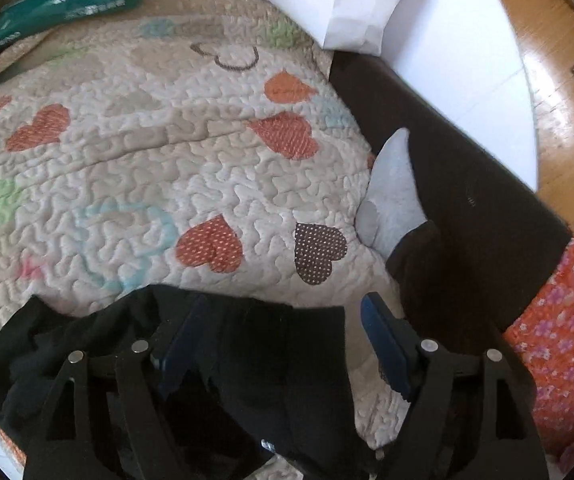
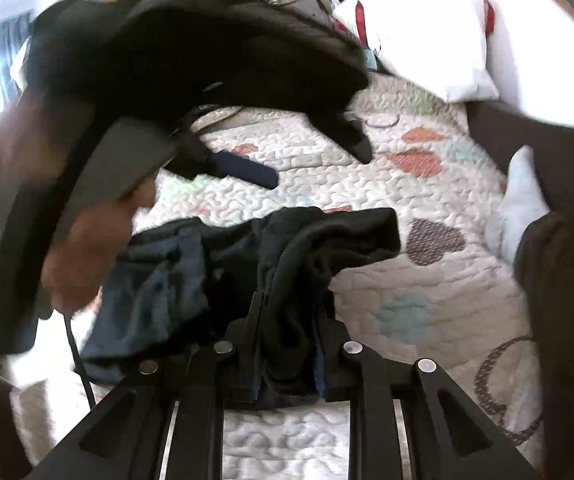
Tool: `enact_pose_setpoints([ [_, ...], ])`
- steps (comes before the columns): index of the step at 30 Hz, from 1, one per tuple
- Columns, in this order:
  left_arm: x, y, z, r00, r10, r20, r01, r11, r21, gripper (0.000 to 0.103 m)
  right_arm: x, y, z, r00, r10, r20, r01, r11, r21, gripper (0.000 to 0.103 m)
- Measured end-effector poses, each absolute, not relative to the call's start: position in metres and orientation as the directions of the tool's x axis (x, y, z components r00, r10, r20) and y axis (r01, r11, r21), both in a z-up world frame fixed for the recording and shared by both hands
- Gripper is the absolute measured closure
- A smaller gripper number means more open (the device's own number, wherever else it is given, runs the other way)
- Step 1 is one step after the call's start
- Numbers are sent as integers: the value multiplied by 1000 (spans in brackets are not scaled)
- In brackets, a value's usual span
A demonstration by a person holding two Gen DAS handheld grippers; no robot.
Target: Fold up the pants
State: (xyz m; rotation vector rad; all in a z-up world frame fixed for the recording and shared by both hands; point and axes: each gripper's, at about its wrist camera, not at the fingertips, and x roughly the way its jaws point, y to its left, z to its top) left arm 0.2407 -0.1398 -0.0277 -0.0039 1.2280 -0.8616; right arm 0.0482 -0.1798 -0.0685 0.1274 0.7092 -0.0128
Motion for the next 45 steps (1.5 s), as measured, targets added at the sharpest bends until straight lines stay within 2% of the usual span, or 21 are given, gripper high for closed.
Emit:
enact_pose_setpoints([
  [2, 241, -159, -41, 49, -534, -844, 594, 695, -405, 26, 44, -185, -75, 759, -7, -650, 84, 993, 87, 81],
  [8, 238, -214, -86, -32, -436, -899, 654, 671, -349, 26, 53, -245, -99, 699, 58, -712, 236, 922, 307, 81],
  [12, 237, -250, -111, -94, -372, -924, 705, 630, -326, 26, 58, -267, -116, 670, 96, -736, 302, 871, 387, 80],
  [14, 230, -267, -121, -84, -301, -950, 759, 599, -257, 21, 59, -270, -118, 666, 103, -738, 308, 864, 399, 79],
  [15, 228, -271, -122, -87, -288, -954, 778, 578, -246, 12, 60, -271, -119, 665, 103, -740, 310, 863, 399, 79],
  [18, 216, -281, -125, -68, -208, -976, 852, 497, -165, 12, 64, -275, -122, 661, 102, -743, 317, 860, 400, 78],
  [20, 206, -279, -125, 21, -158, -987, 902, 429, -49, 33, 65, -276, -123, 659, 105, -745, 321, 856, 405, 78],
  [21, 205, -276, -122, 47, -158, -986, 908, 418, -24, 48, 64, -277, -123, 658, 107, -745, 323, 854, 408, 78],
  [22, 208, -270, -118, 23, -180, -983, 904, 423, -56, 68, 65, -278, -123, 658, 109, -745, 324, 852, 411, 79],
  [23, 211, -265, -113, -6, -208, -978, 896, 434, -98, 81, 66, -278, -123, 658, 109, -745, 322, 853, 410, 79],
  [24, 213, -258, -107, -11, -235, -972, 886, 448, -118, 88, 67, -277, -122, 657, 106, -746, 319, 858, 403, 79],
  [28, 210, -241, -91, 50, -300, -953, 869, 483, -106, 89, 67, -267, -113, 669, 87, -738, 294, 882, 370, 79],
  [34, 212, -188, -42, 93, -459, -884, 808, 553, -202, 90, 62, -240, -82, 720, 79, -690, 197, 930, 311, 80],
  [38, 217, -149, -9, 142, -519, -843, 757, 606, -245, 90, 60, -207, -50, 755, 135, -642, 60, 960, 272, 80],
  [41, 223, -92, 7, 188, -565, -803, 691, 657, -300, 90, 62, -174, -34, 757, 184, -627, -48, 973, 227, 80],
  [42, 225, -79, 11, 200, -574, -794, 674, 669, -313, 97, 65, -160, -30, 747, 210, -630, -90, 972, 217, 80],
  [45, 234, -24, 9, 243, -607, -757, 588, 713, -383, 99, 78, -126, -29, 709, 268, -652, -173, 963, 208, 80],
])
